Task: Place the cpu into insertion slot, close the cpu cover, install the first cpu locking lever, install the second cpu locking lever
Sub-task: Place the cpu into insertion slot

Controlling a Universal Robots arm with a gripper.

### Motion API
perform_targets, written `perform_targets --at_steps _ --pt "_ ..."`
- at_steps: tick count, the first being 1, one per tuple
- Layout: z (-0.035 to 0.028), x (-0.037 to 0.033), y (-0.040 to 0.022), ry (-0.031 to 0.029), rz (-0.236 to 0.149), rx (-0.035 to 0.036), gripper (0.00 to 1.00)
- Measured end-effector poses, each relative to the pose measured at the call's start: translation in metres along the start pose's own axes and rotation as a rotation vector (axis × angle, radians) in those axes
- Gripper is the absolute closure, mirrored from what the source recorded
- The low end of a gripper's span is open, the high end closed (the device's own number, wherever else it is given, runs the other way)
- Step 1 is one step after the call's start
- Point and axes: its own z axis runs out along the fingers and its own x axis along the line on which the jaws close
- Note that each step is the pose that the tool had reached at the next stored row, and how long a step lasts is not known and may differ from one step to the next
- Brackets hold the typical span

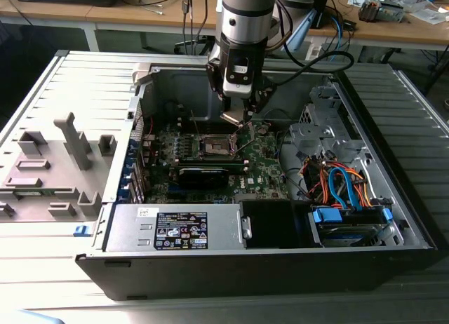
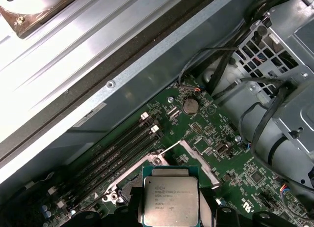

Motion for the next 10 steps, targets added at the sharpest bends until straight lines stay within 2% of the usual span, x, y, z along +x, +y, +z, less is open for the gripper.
perform_targets --at_steps 10 --pt "0.0002 0.0000 0.0000 -0.0006 0.010 -0.0002 0.46"
